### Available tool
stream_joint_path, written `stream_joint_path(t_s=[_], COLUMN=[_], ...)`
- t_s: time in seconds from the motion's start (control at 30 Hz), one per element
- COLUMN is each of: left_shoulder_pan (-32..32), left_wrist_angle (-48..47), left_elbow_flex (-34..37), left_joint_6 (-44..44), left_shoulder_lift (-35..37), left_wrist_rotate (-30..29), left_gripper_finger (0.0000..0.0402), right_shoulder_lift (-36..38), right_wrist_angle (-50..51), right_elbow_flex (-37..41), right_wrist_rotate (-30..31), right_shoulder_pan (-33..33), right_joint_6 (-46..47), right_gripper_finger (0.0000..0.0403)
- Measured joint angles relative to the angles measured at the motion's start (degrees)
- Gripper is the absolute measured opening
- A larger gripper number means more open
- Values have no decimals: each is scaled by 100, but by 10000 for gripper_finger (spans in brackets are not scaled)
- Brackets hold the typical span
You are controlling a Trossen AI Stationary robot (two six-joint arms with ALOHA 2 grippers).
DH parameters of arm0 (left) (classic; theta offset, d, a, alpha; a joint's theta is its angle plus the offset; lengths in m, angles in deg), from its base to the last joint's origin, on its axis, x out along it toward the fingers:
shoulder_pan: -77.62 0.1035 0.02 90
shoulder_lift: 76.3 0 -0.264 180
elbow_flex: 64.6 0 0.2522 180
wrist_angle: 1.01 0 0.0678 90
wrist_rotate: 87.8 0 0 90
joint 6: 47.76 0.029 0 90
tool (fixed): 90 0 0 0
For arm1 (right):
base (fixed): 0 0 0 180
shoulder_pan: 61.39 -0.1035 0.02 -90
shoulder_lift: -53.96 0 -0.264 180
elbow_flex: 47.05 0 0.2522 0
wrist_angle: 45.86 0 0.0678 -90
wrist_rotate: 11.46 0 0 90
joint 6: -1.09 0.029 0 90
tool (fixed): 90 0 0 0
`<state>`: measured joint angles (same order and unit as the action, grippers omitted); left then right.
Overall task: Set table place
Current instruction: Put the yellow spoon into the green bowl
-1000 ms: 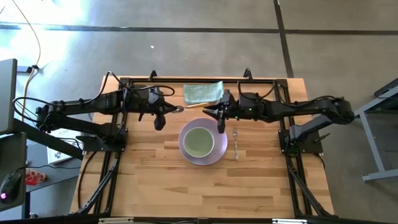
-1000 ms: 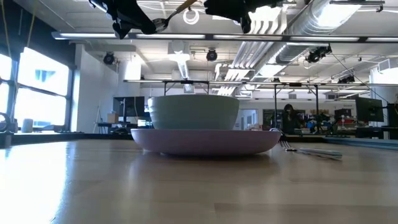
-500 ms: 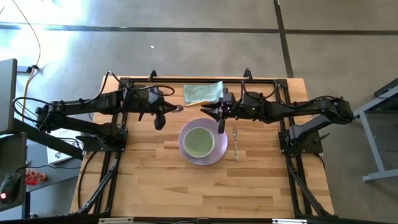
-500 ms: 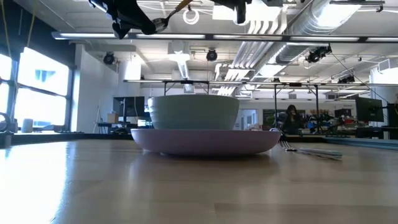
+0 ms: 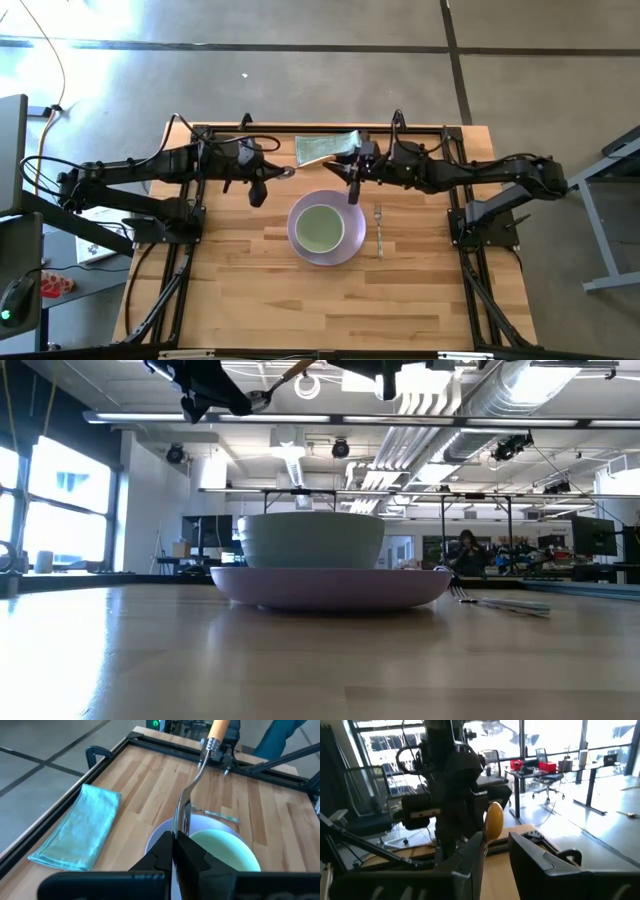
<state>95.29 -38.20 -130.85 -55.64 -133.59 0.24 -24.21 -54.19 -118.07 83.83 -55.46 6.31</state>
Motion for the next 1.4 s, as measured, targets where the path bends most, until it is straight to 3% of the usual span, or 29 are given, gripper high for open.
stream_joint_path(t_s=[0.17, 0.4, 0.5, 0.67, 0.97, 1.27, 1.4], left_shoulder_pan=[-2, -11, -11, -11, -9, -9, -4], left_wrist_angle=[-30, -97, -90, -93, 134, 360, 372], left_elbow_flex=[-5, -2, 0, 4, 2, 4, 4], left_joint_6=[-2, 39, 43, 63, 253, 800, 900], left_shoulder_lift=[2, 0, -2, -4, -2, -2, -2], left_wrist_rotate=[27, 87, 82, 13, -18, 11, -75], left_gripper_finger=[0, 0, 0, 0, 5, 76, 126], right_shoulder_lift=[-142, -680, -827, -829, -831, -822, -820], right_wrist_angle=[-546, -512, -19, 1161, 2597, 3960, 4227], right_elbow_flex=[-20, -537, -828, -1317, -2089, -2168, -2164], right_wrist_rotate=[-132, -574, -750, -739, -344, 431, 338], right_shoulder_pan=[7, -2, -2, 5, -44, -37, -37], right_joint_6=[-31, -70, -74, -116, -400, -81, 267], right_gripper_finger=[79, 78, 67, 11, 4, 2, 1])
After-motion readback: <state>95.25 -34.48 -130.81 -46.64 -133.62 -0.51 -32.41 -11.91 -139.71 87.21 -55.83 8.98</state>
